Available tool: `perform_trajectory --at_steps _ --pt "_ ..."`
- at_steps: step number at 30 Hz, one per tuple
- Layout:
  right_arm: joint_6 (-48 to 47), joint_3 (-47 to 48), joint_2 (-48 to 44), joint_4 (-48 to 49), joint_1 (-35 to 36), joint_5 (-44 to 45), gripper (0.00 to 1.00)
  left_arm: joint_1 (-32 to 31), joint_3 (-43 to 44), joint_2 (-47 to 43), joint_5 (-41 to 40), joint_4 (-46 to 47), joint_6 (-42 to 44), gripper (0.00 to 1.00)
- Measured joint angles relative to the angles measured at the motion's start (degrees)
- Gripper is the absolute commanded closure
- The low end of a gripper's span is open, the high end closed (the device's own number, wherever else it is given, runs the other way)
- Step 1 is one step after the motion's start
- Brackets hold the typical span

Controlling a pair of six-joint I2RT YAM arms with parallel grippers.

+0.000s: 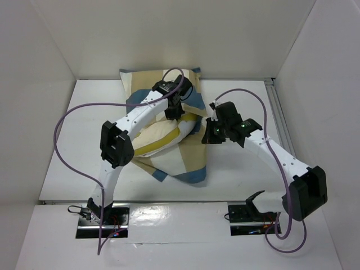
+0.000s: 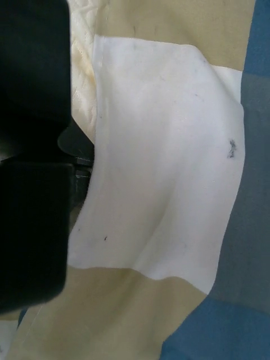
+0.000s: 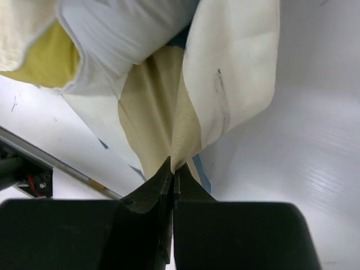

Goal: Put the pillow into the pillowcase

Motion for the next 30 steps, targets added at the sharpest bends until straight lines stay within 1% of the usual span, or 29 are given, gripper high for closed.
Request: perform_trajectory --at_steps 5,6,7,8,9,10,11,12,13,15,17,19,20,21,22,24,26,28,30 --pt "0.0 0.0 -2.5 -3.7 -3.1 3.6 1.00 -0.1 2.3 -1.1 -0.4 2.6 -2.8 1.00" --pt "0.1 0.0 -2.9 -4.3 -4.1 4.6 1.00 -0.1 3.0 -1.1 0.1 3.9 -2.3 0.93" --pt "0.2 0.0 -3.4 -5.1 -5.2 5.9 0.95 -0.2 3.7 -1.0 1.7 5.3 -1.3 0.83" --pt "0.3 0.1 -3.6 -5.7 -6.2 7.1 0.60 -0.3 4.3 -0.8 3.4 6.3 0.2 0.73" --pt "0.7 0.5 -3.6 -7.2 -7.6 8.5 0.42 -0.7 4.9 -0.6 5.7 7.7 1.7 0.36" --pt "1.0 0.9 -3.6 -8.9 -8.3 9.4 0.26 -1.1 5.0 -0.5 7.8 9.2 3.7 0.21" --pt "0.7 1.7 -3.6 -11.1 -9.3 10.6 0.12 -1.6 5.0 -0.5 9.9 10.6 5.7 0.02" --pt "0.8 2.4 -3.6 -12.3 -9.8 11.1 0.08 -2.2 4.6 -0.6 12.0 11.4 8.1 0.00" --pt "0.4 3.5 -3.5 -13.6 -10.1 11.6 0.06 -2.8 3.6 -1.0 14.1 12.2 9.9 0.00" --pt "0.0 7.8 -3.0 -15.9 -10.3 11.5 0.02 -3.8 -1.1 -3.6 17.3 13.9 13.6 0.00" --pt "0.0 13.3 -2.2 -15.8 -9.0 11.4 0.01 -4.0 -7.5 -8.1 18.6 14.3 15.5 0.11" --pt "-0.2 18.7 -0.9 -15.4 -4.9 12.1 0.01 -2.7 -16.0 -15.2 18.4 15.6 16.4 0.24" --pt "-0.4 21.2 0.4 -15.1 -1.9 12.4 0.01 -0.8 -21.4 -19.9 18.1 16.0 16.1 0.29" --pt "-0.7 24.1 2.2 -15.1 2.2 14.0 0.01 2.0 -27.0 -25.1 17.9 16.2 15.8 0.29" --pt "-0.9 26.6 4.6 -14.6 6.4 15.4 0.01 5.4 -31.1 -29.5 17.7 15.8 15.4 0.28" --pt "-1.8 30.9 10.7 -13.8 15.0 18.3 0.01 14.7 -39.7 -38.1 17.2 16.8 14.5 0.23" --pt "-3.1 33.0 18.3 -11.3 22.2 20.5 0.01 24.7 -47.5 -44.6 15.8 17.3 13.1 0.21" --pt "-4.2 33.1 24.7 -9.8 26.4 20.5 0.01 29.2 -53.3 -48.1 15.2 17.2 12.0 0.20" --pt "-5.2 33.0 30.1 -8.3 28.2 19.8 0.01 29.7 -58.4 -49.6 15.5 16.9 11.5 0.20"
